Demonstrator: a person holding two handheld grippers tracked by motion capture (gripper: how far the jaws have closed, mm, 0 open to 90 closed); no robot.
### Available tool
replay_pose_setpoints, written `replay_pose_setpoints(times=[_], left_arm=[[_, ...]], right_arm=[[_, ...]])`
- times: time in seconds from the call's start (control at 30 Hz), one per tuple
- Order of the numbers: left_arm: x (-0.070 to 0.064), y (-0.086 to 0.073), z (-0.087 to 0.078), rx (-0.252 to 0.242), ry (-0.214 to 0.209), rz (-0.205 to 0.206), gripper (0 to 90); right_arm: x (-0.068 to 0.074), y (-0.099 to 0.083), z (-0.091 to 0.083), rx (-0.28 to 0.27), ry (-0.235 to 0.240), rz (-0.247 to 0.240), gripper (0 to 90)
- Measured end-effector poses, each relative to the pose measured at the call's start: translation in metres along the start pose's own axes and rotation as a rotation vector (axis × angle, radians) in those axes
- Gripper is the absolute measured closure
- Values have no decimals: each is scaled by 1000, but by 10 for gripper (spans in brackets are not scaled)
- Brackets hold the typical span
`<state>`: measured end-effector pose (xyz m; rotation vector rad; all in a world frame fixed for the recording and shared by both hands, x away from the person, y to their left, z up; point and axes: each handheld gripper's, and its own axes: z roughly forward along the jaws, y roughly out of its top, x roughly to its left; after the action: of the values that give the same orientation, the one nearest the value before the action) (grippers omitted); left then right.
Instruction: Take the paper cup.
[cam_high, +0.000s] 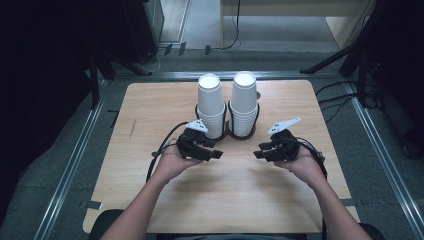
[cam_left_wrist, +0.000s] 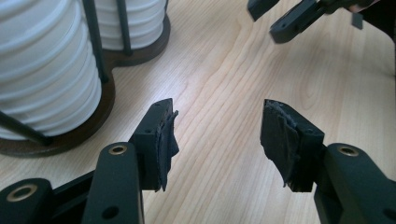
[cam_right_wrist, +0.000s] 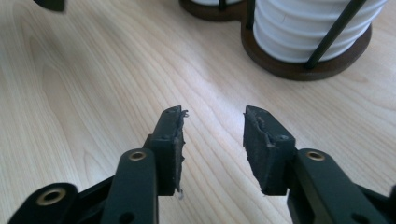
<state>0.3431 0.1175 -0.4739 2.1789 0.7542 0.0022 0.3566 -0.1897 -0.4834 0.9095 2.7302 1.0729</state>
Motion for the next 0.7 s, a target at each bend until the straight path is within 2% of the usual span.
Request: replay_pose_setpoints(times=[0.17, 0.43, 0.57, 0.7], left_arm=[[1, -1, 2, 22, 8, -2, 460], [1, -1, 4, 31, 5, 5, 471], [1, -1, 4, 30, 4, 3, 479], [2, -1, 5, 33, 2, 2, 496]], right_arm=[[1, 0, 0, -4, 0, -7, 519], [0, -1, 0, 3, -1, -10, 510], [0, -1, -1, -10, 3, -10, 493], [0, 0, -3, -24, 20, -6, 424]])
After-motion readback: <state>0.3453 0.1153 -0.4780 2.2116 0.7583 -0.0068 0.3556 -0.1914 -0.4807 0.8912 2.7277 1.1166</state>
